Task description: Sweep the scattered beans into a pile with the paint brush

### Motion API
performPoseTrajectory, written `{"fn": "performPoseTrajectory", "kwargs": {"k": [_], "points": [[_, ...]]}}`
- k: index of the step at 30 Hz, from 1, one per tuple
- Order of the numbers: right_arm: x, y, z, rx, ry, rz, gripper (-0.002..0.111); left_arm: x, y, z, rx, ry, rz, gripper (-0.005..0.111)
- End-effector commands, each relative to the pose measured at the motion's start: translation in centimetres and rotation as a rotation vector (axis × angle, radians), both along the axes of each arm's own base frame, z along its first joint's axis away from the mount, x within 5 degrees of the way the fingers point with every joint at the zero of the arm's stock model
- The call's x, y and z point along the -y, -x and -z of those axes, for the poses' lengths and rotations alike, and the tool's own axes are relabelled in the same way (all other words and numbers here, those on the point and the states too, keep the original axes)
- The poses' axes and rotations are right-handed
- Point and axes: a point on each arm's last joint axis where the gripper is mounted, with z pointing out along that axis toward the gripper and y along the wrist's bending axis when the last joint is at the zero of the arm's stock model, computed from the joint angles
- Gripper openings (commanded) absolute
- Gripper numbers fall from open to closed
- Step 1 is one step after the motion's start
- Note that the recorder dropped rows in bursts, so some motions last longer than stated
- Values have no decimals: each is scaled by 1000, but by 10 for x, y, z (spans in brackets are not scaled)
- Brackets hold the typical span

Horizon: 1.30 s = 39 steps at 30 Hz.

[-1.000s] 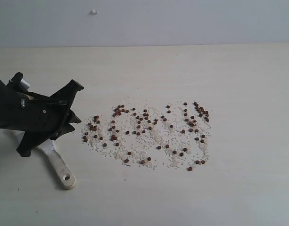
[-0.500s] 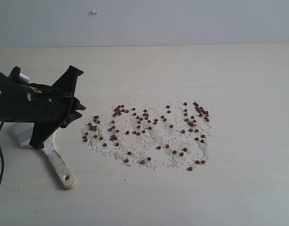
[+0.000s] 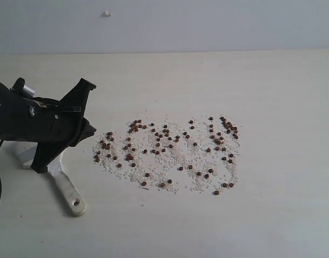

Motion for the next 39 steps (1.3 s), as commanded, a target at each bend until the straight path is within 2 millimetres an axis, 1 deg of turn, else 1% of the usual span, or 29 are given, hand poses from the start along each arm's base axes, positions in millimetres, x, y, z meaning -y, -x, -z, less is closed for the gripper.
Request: {"fn": "performPoseTrajectory", "kwargs": {"k": [1,5,8,12,19,24,27,30,33,36,39], "points": [[0,0,1,6,4,2,0,-9,-1,1,-46,-15,6,0],[0,0,1,6,4,2,0,-25,-2,6,-120,-34,-3,0],[0,0,1,6,4,2,0,-36,-6,6,-119,-49,-21,0],[0,0,1,6,4,2,0,-36,-8,5,-107,-42,-51,0],[0,0,1,6,8,2,0,-39,-8,6,-78,-117,19,0],[0,0,1,6,8,2,0,-43,-2,10,-152,-190,46,0],[0,0,1,6,8,2,0,-51,1,13,-201,-261,7,0],[0,0,1,6,8,2,0,-54,5,13,-259,-297,-101,0],[0,0,1,6,6,2,0,-48,6,9,-298,-310,-180,0],[0,0,1,6,6,2,0,-31,6,-1,-280,-321,-232,0],[0,0,1,6,6,2,0,-10,7,-12,-285,-362,-340,0]]}}
